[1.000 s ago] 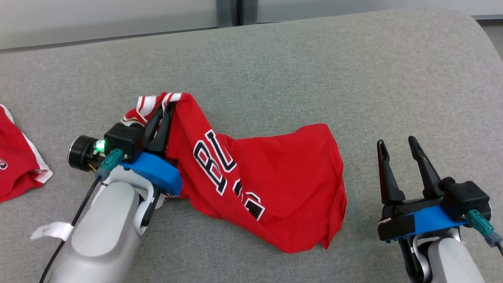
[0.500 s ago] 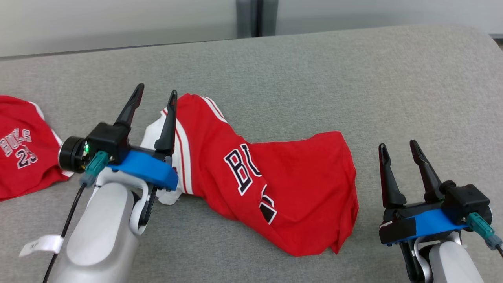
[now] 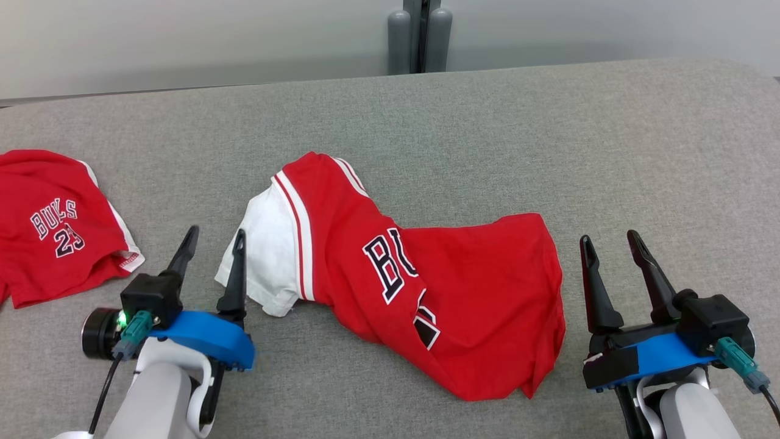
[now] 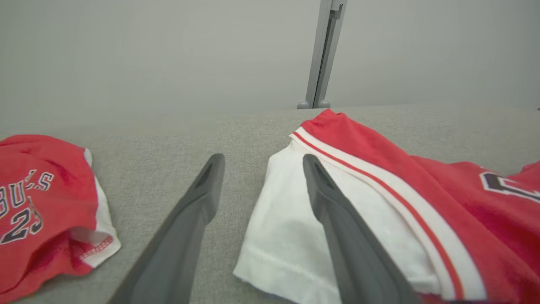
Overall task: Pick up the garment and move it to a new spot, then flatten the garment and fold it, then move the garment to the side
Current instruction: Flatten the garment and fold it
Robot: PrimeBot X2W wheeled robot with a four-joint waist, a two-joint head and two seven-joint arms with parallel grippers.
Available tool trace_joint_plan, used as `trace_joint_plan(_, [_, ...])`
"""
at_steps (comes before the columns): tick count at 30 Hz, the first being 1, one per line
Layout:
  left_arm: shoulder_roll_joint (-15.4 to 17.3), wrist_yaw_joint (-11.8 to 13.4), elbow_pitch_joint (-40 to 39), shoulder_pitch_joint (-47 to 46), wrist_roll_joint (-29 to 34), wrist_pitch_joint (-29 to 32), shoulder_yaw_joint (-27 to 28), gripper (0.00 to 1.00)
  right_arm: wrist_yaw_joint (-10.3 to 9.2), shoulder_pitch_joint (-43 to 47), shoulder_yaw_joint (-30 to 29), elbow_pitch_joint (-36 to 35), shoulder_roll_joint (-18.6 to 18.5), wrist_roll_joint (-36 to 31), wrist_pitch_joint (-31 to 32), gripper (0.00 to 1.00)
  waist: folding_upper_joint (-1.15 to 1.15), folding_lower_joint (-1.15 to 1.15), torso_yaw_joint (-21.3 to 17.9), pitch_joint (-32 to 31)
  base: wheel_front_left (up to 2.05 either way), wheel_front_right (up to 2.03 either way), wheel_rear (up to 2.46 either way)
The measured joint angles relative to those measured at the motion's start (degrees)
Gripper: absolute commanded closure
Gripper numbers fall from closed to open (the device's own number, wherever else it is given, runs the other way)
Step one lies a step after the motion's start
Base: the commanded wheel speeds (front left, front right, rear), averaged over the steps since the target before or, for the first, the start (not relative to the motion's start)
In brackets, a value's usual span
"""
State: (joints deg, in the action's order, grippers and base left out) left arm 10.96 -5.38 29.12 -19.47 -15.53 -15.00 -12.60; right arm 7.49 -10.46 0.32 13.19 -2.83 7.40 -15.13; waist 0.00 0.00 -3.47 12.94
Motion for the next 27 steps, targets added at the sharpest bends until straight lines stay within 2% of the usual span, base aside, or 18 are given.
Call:
trace_joint_plan(7, [-0.46, -0.76, 7.25, 0.01, -0.13, 0.0, 1.52, 0.0, 0.0, -0.02, 0.2, 0.2, 0.0, 0.12, 0.0, 0.0, 0.0, 0.0, -0.63, 0.56, 0.0, 0.0, 0.0])
trace_joint_plan(21, [-1.89, -1.74, 18.36, -3.48, 0.49, 0.0, 0.57, 0.0, 0.0, -0.24, 0.34, 0.54, 0.0, -0.38, 0.0, 0.0, 0.0, 0.0, -2.09, 0.97, 0.0, 0.0, 0.0])
trace_joint_plan(23, [-2.0, -1.75, 18.69, -3.92, 0.49, 0.0, 0.55, 0.58, 0.0, -0.29, 0.26, 0.52, 0.0, -0.38, 0.0, 0.0, 0.0, 0.0, -2.14, 0.94, 0.0, 0.0, 0.0])
trace_joint_plan(24, [-2.01, -1.76, 18.73, -4.09, 0.49, 0.0, 0.55, 1.0, 0.0, -0.29, 0.21, 0.52, 0.0, -0.38, -0.01, 0.0, 0.0, 0.0, -2.13, 0.92, 0.0, 0.0, 0.0])
trace_joint_plan(27, [-2.07, -2.01, 18.51, -4.13, 0.47, 0.0, 0.43, 1.0, 0.0, -0.27, -0.05, 0.47, 0.0, -0.38, 0.0, 0.0, 0.0, 0.0, -1.88, 0.75, 0.0, 0.0, 0.0])
